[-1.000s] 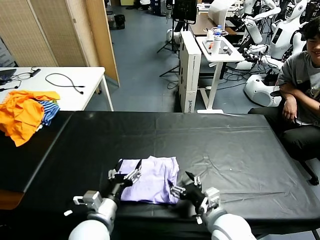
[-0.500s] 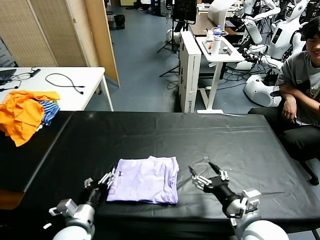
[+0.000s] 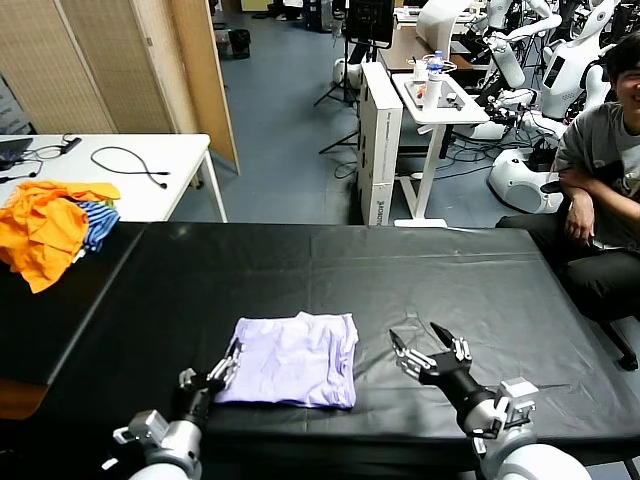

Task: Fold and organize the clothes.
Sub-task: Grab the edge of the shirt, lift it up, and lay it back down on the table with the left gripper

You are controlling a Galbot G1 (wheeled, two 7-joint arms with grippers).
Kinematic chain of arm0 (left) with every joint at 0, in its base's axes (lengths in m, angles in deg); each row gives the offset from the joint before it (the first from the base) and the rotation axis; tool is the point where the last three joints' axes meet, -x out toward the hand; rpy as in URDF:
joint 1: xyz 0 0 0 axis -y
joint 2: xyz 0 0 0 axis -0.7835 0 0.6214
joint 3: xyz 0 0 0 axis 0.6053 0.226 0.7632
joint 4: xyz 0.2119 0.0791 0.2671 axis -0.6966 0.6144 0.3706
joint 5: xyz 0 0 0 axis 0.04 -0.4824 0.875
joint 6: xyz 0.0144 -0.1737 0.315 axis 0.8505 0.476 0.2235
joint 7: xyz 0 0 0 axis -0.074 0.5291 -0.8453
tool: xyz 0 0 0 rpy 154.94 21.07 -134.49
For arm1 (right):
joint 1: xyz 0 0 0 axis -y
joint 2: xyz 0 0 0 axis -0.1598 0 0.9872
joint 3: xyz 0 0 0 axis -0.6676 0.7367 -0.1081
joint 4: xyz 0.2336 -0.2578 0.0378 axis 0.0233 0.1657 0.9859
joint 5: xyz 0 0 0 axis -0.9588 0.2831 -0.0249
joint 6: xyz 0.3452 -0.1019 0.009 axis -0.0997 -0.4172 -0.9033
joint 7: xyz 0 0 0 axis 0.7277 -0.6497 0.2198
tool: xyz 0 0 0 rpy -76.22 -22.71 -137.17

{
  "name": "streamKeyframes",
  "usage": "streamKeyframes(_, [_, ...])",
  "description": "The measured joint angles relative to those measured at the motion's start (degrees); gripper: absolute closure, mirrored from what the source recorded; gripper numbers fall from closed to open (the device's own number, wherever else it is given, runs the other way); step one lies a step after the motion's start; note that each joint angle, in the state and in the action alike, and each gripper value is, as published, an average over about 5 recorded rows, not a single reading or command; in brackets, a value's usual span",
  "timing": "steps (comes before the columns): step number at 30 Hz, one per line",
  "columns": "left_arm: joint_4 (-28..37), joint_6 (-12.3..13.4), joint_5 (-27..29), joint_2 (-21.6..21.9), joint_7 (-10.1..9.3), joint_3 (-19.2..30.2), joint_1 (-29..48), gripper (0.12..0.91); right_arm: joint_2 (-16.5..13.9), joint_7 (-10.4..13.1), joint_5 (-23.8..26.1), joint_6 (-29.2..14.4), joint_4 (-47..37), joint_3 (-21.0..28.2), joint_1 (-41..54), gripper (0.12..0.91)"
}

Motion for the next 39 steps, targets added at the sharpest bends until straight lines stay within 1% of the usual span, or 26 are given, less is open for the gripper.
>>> streamKeyframes(8, [0.2, 0.5, -0.2, -0.3, 0.18, 0.8, -0.9, 0.131, 0.0, 0.1, 0.1, 0.1, 0.0, 0.3, 0.0, 0.118])
streamKeyframes(11, [0.1, 0.5, -0.2, -0.4, 0.18, 1.2, -1.0, 0.191, 0.0, 0.1, 0.1, 0.1, 0.1, 0.3, -0.1, 0.118])
streamKeyframes(18, [0.3, 0.4, -0.8, -0.5, 0.16, 1.7, -0.9, 0.393, 0.2, 0.1, 0.2, 0.1, 0.2, 0.2, 0.0, 0.118])
streamKeyframes(21, [0.5, 0.0, -1.8, -0.4, 0.13, 1.6, -0.6, 0.547, 0.3, 0.1, 0.2, 0.1, 0.2, 0.1, 0.2, 0.118])
streamKeyframes(22, [0.5, -0.3, -2.2, -0.4, 0.11, 1.6, -0.5, 0.619, 0.3, 0.1, 0.2, 0.1, 0.2, 0.1, 0.2, 0.118])
streamKeyframes(25, [0.4, -0.9, -3.0, -0.1, 0.07, 1.5, -0.3, 0.791, 0.3, 0.1, 0.2, 0.1, 0.3, 0.0, 0.1, 0.118])
streamKeyframes(26, [0.3, -1.1, -2.9, 0.0, 0.05, 1.5, -0.2, 0.830, 0.3, 0.1, 0.2, 0.1, 0.3, -0.2, 0.1, 0.118])
streamKeyframes(28, [0.2, -1.3, -2.0, 0.3, 0.00, 1.3, 0.0, 0.862, 0.3, 0.1, 0.2, 0.1, 0.3, -0.5, -0.1, 0.118])
streamKeyframes(33, [-0.8, -1.3, 4.7, 2.2, 0.16, -0.5, 0.4, 0.858, 0.3, 0.1, 0.3, 0.1, -0.1, -1.0, -0.2, 0.118])
streamKeyframes(36, [-1.9, -1.3, 7.6, 4.8, 0.40, -2.7, 0.4, 0.859, 0.4, 0.1, 0.5, 0.2, -0.5, -0.8, -0.1, 0.118])
streamKeyframes(39, [-2.8, -1.6, 8.4, 8.5, 0.31, -5.8, 0.1, 0.859, 0.5, 0.1, 0.6, 0.2, -0.8, -0.6, 0.0, 0.118])
